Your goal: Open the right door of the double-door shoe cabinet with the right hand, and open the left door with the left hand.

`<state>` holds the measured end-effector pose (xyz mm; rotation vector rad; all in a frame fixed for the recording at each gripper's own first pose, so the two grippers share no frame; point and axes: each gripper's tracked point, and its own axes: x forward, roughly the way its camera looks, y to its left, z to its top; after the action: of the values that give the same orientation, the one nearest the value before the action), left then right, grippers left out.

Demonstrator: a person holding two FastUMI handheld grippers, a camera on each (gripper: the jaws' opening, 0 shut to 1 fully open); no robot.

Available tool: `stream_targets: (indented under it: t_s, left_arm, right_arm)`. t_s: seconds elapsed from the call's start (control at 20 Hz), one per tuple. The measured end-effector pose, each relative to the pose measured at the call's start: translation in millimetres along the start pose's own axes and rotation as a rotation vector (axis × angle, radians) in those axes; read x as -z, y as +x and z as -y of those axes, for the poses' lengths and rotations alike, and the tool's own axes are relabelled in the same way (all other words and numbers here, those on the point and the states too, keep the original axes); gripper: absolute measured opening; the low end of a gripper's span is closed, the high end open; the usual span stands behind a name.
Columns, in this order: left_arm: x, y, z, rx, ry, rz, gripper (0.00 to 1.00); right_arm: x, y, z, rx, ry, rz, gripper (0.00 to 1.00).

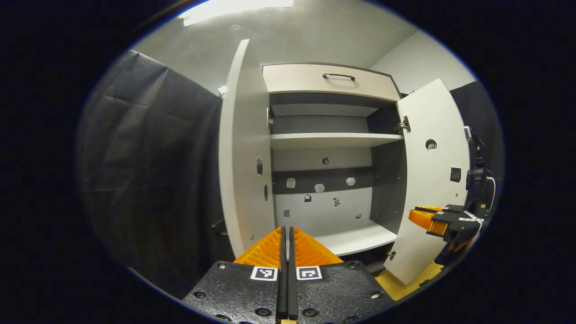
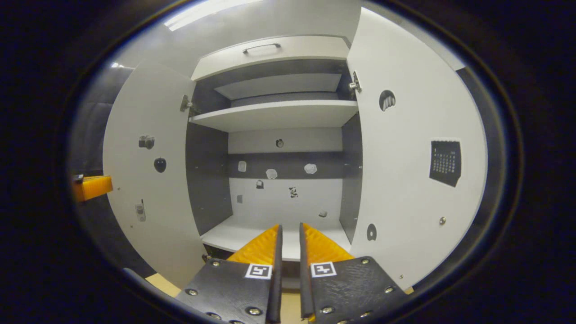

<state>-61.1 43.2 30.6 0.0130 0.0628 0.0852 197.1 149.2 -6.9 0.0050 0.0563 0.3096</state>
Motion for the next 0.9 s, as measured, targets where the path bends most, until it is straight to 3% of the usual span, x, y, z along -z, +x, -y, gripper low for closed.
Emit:
stream_targets:
  t_s: [0.35,0.9]
  left_arm:
    - [6,35,40,0.075,0.027,0.003,0.01]
    - [13,60,81,0.141,0.009,0.009,0.01]
  right_arm:
    - [-36,-19,1,0.070,-0.039,0.068,0.17]
    - [-45,-39,4,0.092,-0.049,0.095,0.18]
